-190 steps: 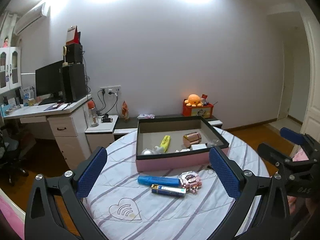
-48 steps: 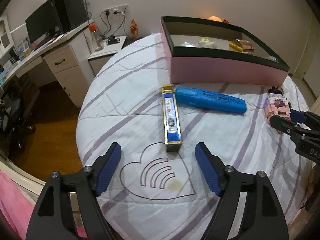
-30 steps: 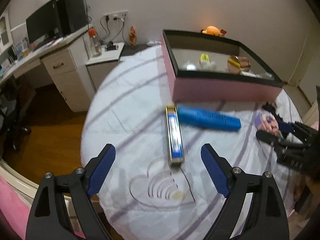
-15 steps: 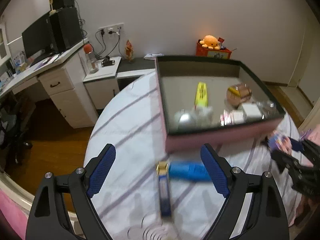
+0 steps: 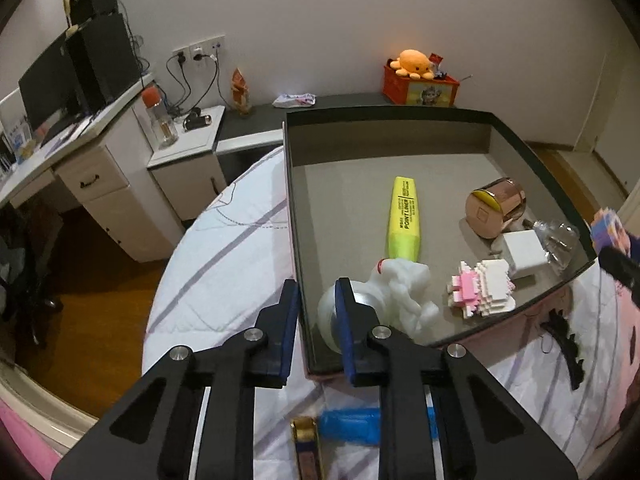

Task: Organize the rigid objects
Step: 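Drop the pink block head into the box with the right tool while the left tool hovers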

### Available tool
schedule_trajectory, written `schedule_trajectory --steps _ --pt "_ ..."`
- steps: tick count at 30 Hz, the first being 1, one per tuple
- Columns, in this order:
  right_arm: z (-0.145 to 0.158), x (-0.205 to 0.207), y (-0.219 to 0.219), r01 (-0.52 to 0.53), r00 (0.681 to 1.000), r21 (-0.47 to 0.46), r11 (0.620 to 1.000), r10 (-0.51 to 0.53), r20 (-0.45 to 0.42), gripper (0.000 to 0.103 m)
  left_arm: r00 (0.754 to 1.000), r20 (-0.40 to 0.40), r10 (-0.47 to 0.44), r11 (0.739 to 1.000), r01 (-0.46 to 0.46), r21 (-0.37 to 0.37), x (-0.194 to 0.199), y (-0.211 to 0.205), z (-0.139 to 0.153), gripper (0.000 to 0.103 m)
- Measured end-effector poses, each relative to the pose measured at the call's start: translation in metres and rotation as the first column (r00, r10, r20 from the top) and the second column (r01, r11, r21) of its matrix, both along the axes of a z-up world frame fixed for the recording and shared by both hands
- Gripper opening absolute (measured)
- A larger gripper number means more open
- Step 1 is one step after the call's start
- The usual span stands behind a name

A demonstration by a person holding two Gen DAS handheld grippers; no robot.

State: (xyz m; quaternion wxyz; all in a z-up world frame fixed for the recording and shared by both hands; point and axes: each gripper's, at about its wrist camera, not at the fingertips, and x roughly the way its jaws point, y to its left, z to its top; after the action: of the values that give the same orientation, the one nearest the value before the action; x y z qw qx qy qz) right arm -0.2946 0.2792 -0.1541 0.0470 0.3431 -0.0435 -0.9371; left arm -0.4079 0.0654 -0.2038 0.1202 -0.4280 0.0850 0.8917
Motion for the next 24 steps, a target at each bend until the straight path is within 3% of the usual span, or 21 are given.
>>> schedule_trajectory --steps 10,14,24 --pt "-0.002 -0.048 0.004 -0.012 0.999 0.044 0.999 0.01 0.037 0.054 1.0 0.007 -0.011 0.999 0.011 -0.031 -0.012 0.001 -0.003 0.011" --pt "-0.007 -0.066 0.004 -0.012 0.998 0.07 0.997 0.007 0.068 0.054 1.0 0.002 -0.028 0.997 0.029 -0.07 -0.012 0.003 -0.006 0.012" --pt "-0.019 -0.086 0.005 -0.001 0.994 0.113 0.994 -0.011 0.105 0.055 0.999 -0.017 -0.032 0.997 0.031 -0.065 -0.011 0.004 -0.008 0.012"
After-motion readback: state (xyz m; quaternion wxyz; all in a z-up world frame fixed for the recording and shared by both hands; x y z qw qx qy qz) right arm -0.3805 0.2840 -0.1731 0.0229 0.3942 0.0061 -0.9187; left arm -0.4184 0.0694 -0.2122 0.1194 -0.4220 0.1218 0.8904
